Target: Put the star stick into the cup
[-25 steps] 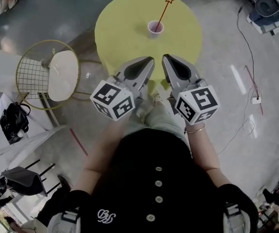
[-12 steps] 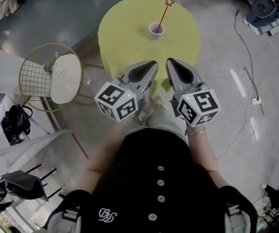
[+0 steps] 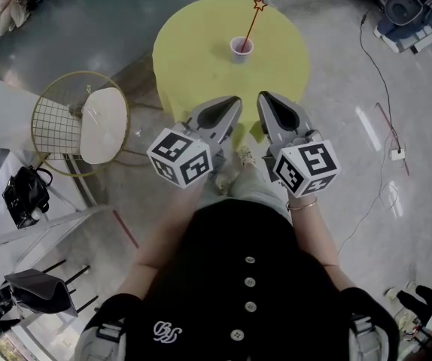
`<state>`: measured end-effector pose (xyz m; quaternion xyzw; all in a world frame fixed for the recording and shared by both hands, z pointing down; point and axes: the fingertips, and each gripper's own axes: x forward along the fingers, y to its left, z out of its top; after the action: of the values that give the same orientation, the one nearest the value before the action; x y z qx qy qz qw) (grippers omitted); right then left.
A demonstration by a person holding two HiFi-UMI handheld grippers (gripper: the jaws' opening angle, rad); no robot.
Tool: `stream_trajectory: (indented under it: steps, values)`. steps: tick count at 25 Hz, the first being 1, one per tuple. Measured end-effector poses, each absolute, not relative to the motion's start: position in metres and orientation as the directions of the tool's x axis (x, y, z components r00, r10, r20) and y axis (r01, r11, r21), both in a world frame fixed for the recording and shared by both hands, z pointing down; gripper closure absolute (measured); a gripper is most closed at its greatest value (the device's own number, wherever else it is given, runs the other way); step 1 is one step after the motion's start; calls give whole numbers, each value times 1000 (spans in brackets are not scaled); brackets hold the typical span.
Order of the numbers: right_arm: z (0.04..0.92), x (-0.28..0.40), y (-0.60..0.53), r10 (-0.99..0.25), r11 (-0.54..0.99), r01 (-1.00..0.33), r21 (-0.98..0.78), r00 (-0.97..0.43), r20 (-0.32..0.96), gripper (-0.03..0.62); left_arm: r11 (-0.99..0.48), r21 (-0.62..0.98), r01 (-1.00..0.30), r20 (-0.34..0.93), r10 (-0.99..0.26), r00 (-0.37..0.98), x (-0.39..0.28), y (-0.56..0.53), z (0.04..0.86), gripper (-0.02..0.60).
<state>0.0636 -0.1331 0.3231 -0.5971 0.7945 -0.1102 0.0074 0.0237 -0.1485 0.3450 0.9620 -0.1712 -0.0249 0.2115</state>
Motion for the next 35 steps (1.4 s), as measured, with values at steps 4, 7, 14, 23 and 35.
stream_trajectory:
  steps: [4,7,14,23,35]
  values:
    - [326,59,-132,-947,270,-946,-180,-295,130,591,-856,413,-312,27,-331,943,24,-146,346,566]
    - [330,54,-130,-939,283,-945,-165,-308,151,592,-870,396,-294,34,-306,951,27,-140,346,566]
    - [333,51,-128,-934,289,-945,-155,-314,169,592,-856,409,-316,43,-328,944,21,-140,351,566]
    - [339,48,-126,-925,299,-939,-172,-329,189,591,-858,401,-321,39,-334,942,20,-138,350,566]
    - [345,48,-124,-923,293,-940,-176,-326,204,591,-863,390,-321,55,-326,944,20,-137,353,566]
